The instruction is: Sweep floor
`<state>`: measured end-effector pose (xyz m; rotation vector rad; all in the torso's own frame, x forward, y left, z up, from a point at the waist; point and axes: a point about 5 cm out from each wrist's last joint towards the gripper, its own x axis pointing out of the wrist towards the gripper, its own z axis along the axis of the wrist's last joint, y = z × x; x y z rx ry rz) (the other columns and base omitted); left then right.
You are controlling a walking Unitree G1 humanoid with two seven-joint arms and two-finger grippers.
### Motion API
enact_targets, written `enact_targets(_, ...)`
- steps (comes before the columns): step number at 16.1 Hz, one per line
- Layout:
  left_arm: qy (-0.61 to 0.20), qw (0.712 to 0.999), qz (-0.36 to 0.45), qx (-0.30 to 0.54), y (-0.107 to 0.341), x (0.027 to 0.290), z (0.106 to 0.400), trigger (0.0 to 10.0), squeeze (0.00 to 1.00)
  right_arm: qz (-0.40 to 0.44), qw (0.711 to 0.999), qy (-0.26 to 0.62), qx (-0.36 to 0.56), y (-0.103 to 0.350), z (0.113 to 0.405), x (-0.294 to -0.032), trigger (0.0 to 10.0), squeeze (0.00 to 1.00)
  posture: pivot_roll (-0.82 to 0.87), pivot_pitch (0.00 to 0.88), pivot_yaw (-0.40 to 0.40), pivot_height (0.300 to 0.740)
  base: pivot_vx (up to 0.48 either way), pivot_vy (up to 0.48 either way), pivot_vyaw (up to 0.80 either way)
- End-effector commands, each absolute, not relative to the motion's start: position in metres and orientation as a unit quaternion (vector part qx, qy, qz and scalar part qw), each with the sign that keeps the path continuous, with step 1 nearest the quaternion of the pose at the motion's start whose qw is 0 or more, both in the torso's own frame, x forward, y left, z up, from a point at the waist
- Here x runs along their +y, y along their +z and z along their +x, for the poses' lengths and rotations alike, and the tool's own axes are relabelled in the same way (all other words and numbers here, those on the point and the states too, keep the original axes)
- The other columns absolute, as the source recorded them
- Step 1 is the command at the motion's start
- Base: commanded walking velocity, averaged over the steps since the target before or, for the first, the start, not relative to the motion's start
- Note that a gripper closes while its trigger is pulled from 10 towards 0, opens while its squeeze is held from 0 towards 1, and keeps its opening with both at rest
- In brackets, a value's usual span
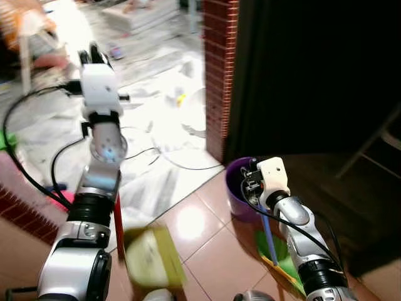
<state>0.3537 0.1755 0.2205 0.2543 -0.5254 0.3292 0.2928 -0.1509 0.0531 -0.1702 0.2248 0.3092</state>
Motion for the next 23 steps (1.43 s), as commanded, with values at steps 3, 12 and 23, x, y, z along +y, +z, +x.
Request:
enact_targets(3,0.179,0.937,0.145,-0.264,0.223,0.182,0.339,10.0,0.00,-0.044,0.972,0.166,0.158,0.030,0.284,-0.144,10.0,0.00,-0.04,0.000,0.092,0.740,0.000,0.000,0.00)
enact_targets(12,0.114,0.981,0.100,-0.119,0.124,0.159,0.298,10.0,0.00,-0.008,0.974,0.213,0.079,0.055,0.302,-0.122,10.0,0.00,-0.04,0.000,0.035,0.740,0.000,0.000,0.00)
enact_targets(23,0.064,0.995,0.038,-0.061,0.107,0.128,0.283,10.0,0.00,-0.016,0.967,0.243,0.072,0.056,0.296,-0.121,10.0,0.00,-0.05,0.000,-0.005,0.740,0.000,0.000,0.58)
